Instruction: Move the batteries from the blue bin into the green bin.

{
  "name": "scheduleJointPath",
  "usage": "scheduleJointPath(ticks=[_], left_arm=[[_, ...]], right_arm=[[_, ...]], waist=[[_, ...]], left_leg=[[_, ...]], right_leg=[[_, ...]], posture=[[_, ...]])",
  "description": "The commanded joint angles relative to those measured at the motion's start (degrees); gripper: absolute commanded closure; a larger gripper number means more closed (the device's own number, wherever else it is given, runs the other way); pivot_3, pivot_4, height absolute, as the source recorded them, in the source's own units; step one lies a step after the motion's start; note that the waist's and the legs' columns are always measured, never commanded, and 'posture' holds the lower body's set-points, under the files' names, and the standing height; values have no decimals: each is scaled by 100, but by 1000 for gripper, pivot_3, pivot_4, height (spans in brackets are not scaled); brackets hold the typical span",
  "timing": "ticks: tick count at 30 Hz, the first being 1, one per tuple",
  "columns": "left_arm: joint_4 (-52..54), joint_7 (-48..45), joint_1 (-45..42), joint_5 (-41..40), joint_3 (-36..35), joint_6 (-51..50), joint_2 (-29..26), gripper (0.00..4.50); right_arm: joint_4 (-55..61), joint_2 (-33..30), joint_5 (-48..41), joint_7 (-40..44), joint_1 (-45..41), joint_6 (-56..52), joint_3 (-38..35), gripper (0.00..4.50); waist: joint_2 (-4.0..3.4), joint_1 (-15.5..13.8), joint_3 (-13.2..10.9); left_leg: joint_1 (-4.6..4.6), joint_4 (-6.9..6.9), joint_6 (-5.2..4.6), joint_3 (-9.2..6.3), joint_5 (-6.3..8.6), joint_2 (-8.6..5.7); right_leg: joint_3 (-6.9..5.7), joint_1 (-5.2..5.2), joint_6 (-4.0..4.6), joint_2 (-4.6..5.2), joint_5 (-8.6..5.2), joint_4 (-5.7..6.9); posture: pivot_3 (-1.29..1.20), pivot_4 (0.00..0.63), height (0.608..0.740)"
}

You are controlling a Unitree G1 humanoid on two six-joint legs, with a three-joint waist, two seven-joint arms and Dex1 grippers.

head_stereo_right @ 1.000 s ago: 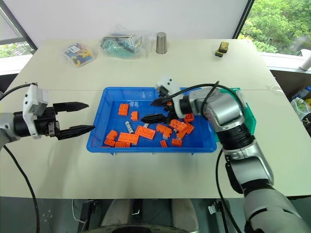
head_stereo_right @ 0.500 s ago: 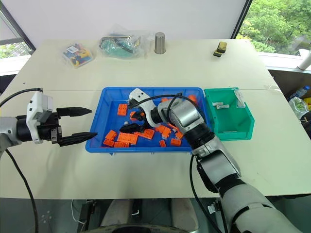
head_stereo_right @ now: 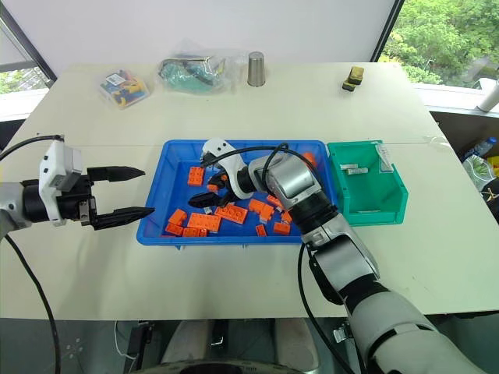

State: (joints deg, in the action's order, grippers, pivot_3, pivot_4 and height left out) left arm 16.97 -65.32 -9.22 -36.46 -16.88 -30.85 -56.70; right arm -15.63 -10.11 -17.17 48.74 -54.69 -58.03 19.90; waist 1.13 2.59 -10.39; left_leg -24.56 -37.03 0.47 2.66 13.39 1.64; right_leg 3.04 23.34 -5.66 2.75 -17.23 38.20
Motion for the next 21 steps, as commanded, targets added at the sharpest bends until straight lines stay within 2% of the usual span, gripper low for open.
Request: scheduleJointPath(ticks=[1,8,13,18,21], left_arm=[[60,-22,-90,-46,-117,78,-24,0],[-45,-64,-259,28,23,152,-9,0],[-53,-53,-370,27,50,110,-9,0],[-6,-70,-287,28,-26,115,-41,0],[2,-53,-291,27,-47,108,-40,0]], right_arm=[[766,-61,-190,-61,203,-411,-45,30],[384,147,-43,-277,381,-217,74,30],[-587,383,67,-502,55,211,-233,30],[-1261,339,361,-351,-7,736,-24,30],[-1194,301,501,-214,133,865,172,852]], waist=[[0,1,0],[0,9,0],[0,17,0],[1,6,1],[1,9,1]], left_leg=[[0,0,0,0,0,0],[0,4,1,0,0,0],[0,5,1,1,0,0],[0,6,1,1,0,-1],[1,5,1,1,0,-2]], right_leg=[[0,1,0,1,0,0],[0,3,3,3,0,-2],[0,4,4,2,0,-2],[-2,2,4,3,0,-4],[-2,1,4,5,0,-4]], posture=[[0,150,739],[0,150,739],[0,150,739],[0,150,739],[0,150,739]])
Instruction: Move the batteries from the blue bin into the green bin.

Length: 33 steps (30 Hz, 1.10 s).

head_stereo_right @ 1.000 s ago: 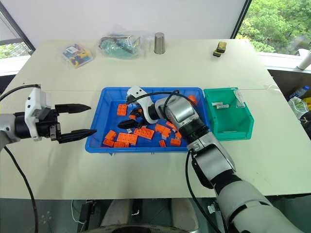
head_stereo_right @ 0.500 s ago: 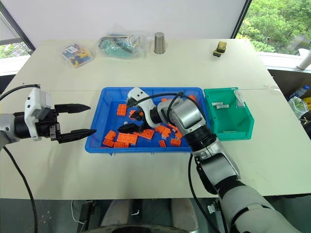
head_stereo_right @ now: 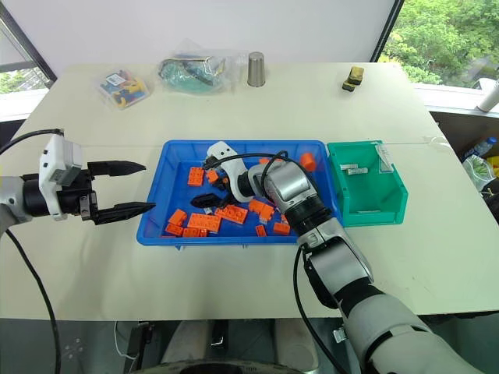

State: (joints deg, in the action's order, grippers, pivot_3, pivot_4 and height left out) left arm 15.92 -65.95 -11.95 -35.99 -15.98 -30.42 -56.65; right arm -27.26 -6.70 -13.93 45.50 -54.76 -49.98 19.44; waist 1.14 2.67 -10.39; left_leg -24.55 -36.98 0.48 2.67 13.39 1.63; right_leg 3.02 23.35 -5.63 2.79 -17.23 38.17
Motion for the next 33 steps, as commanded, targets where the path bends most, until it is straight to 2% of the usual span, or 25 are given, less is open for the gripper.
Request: scheduleJointPath(ticks=[1,12,20,26,27,33], left_arm=[[99,15,-28,-22,-142,61,-46,0],[1,7,-87,63,-39,140,15,0],[-108,-64,-250,81,97,190,23,0],[-165,-155,-341,61,186,204,33,0],[-157,-202,-339,48,214,202,27,0],[22,-434,-347,-71,394,164,57,0]], right_arm=[[34,-48,200,136,185,51,255,1289],[1018,24,79,70,478,-622,208,1289],[1231,-224,555,96,820,-115,857,1289],[1231,-315,806,140,809,265,1020,4201],[1269,-335,788,164,795,238,976,4441],[1786,-554,548,369,777,-59,679,4441]], waist=[[0,2,0],[0,9,0],[0,31,1],[1,87,2],[1,95,2],[1,111,2]], left_leg=[[0,0,0,0,0,0],[1,6,2,-2,1,1],[3,10,3,-3,2,0],[4,16,3,-3,1,-3],[4,17,3,-3,1,-3],[4,17,3,-3,1,-9]], right_leg=[[0,0,0,0,0,0],[0,2,3,4,-1,-1],[-6,3,10,18,-1,-3],[-13,3,12,25,-2,-4],[-16,3,12,26,-2,-5],[-34,3,12,44,-2,-5]], posture=[[0,150,739],[0,150,739],[0,150,739],[0,150,739],[0,150,739],[0,150,739]])
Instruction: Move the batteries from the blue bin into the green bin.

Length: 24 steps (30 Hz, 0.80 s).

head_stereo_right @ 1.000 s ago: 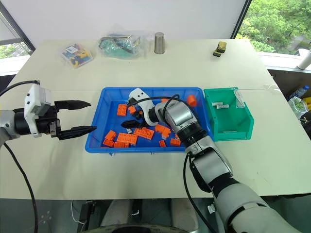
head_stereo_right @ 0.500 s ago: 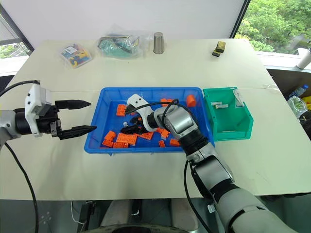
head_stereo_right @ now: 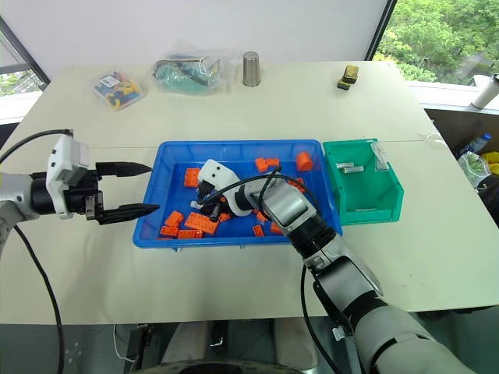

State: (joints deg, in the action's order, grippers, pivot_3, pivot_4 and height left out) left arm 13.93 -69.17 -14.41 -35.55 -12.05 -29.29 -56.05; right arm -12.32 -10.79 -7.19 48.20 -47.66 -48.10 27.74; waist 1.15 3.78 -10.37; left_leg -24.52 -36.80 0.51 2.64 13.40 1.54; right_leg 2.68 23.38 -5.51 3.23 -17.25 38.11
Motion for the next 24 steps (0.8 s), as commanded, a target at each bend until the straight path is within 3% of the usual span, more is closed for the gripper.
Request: scheduleJointPath(ticks=[1,6,10,13,16,24], left_arm=[[294,-150,-101,-146,37,36,4,0],[571,-189,-276,-274,230,-35,125,0],[523,-119,-554,-274,394,-68,311,0],[494,-167,-636,-236,492,3,375,0],[404,-201,-744,-191,544,53,411,0],[161,-275,-1018,-69,685,120,457,0]], right_arm=[[458,-187,-258,141,63,-387,-295,4441],[1622,-680,-1373,163,-268,-1857,-1953,4441],[1955,-1721,-1797,-42,-594,-2681,-3368,4441],[1937,-3133,-1510,54,-142,-2301,-3592,4441],[1877,-4108,-1401,123,477,-1962,-3825,4441],[2073,-4586,-1519,-86,1607,-1821,-4217,4441]], waist=[[0,-2,0],[-2,-36,-3],[-2,-139,-4],[3,-173,0],[2,-169,-1],[-8,-112,-7]], left_leg=[[0,0,0,0,0,-2],[-14,3,0,1,0,-13],[-19,2,0,1,0,-14],[-19,17,-1,0,0,-17],[-18,49,-4,7,-2,-26],[-11,54,-11,29,-2,2]], right_leg=[[-1,0,0,3,0,0],[-18,10,-1,27,1,-5],[-20,15,-1,29,0,-8],[-24,9,14,33,-8,-30],[-21,6,13,40,-7,-67],[-6,16,-6,-31,2,-57]], posture=[[0,150,739],[0,150,739],[0,150,739],[0,150,739],[0,150,739],[0,150,739]])
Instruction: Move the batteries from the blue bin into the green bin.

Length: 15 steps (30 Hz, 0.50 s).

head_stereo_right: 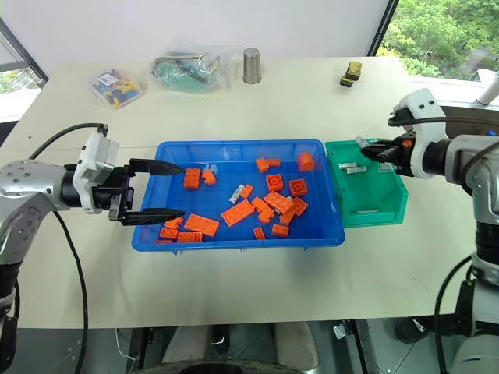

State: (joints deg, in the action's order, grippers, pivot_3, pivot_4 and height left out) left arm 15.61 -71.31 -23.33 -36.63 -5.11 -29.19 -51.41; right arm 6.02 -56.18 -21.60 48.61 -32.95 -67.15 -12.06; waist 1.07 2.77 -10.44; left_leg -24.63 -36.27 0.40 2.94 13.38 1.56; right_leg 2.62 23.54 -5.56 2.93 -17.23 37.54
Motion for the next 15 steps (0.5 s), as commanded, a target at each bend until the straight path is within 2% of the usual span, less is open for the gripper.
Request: scheduleJointPath(ticks=[1,2,4,7,11,15], left_arm=[[-22,-79,-157,48,9,114,-8,0],[-31,-94,-183,62,29,117,-8,0],[-40,-109,-224,83,57,115,-2,0],[-23,-68,-284,147,114,123,39,0],[29,-15,-289,142,107,105,40,0],[54,30,-243,125,58,94,10,0]], right_arm=[[223,-14,-39,-195,256,169,-219,3934],[212,-17,21,-237,371,297,-164,3389],[192,-68,99,-281,470,504,-46,2693],[227,-144,124,-273,345,716,140,1180],[611,226,-345,-78,-427,641,452,1180],[829,1077,-623,-139,-1210,451,1105,1180]], waist=[[0,-21,-1],[1,-28,-1],[2,-34,-2],[2,-35,-2],[0,-6,-3],[1,-7,-3]], left_leg=[[2,-9,0,0,0,4],[2,-22,0,1,0,6],[1,-50,-1,-1,1,8],[1,-82,-4,1,3,10],[2,-85,-4,5,3,14],[4,-77,-4,-4,4,30]], right_leg=[[2,-2,0,-7,0,5],[3,-3,-1,-12,0,13],[3,-9,-1,-16,0,30],[5,-16,-1,-17,0,43],[10,-12,-3,-22,1,51],[12,-7,-1,-45,0,58]], posture=[[0,150,739],[0,150,739],[0,150,739],[0,150,739],[0,150,739],[0,150,739]])
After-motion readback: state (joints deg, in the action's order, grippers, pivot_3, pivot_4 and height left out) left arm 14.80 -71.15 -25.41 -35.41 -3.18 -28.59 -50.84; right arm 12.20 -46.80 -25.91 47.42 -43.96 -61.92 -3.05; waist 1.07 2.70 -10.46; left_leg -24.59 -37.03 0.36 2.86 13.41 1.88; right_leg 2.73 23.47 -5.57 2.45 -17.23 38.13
